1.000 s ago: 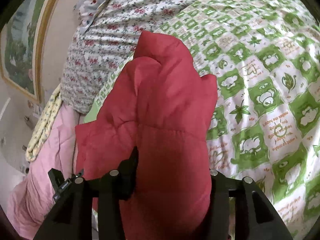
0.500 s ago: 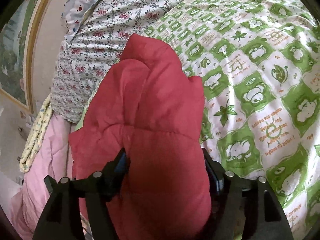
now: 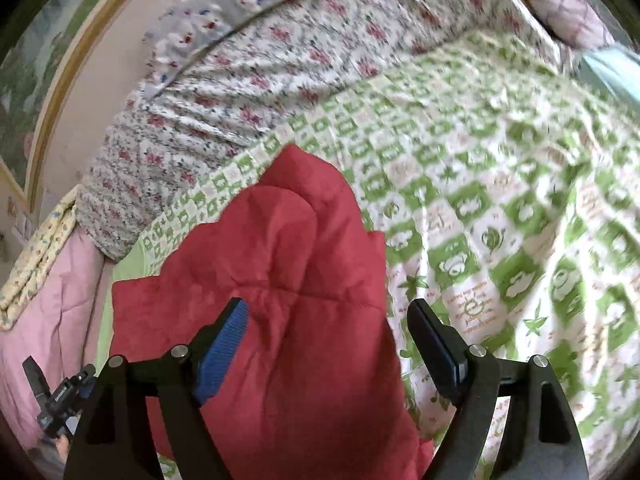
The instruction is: Fold large clothes
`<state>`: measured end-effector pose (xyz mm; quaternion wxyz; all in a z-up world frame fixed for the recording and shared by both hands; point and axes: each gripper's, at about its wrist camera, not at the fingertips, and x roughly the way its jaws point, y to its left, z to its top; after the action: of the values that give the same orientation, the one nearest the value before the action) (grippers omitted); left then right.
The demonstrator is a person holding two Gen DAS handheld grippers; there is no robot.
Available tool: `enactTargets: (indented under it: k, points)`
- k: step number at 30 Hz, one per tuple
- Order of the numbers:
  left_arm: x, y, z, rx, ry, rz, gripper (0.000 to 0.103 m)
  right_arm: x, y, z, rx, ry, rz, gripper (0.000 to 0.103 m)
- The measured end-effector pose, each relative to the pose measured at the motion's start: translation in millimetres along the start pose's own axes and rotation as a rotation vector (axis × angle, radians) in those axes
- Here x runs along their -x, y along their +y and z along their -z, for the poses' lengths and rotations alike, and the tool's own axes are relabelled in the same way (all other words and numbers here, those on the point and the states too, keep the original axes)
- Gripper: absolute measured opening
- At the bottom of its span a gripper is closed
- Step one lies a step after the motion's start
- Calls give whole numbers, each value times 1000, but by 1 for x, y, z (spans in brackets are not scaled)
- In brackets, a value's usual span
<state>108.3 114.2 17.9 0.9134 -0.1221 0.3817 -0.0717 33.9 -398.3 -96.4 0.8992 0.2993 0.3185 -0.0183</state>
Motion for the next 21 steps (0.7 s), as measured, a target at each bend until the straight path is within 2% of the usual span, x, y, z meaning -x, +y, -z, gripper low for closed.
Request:
enactTargets:
  k: [8, 21]
  points:
    - [6, -25, 18, -65, 40, 35, 77, 23, 31, 11, 101, -30, -4, 84]
    - [11, -82, 51, -225, 93, 96, 77, 13, 89, 52, 295, 58, -45, 84]
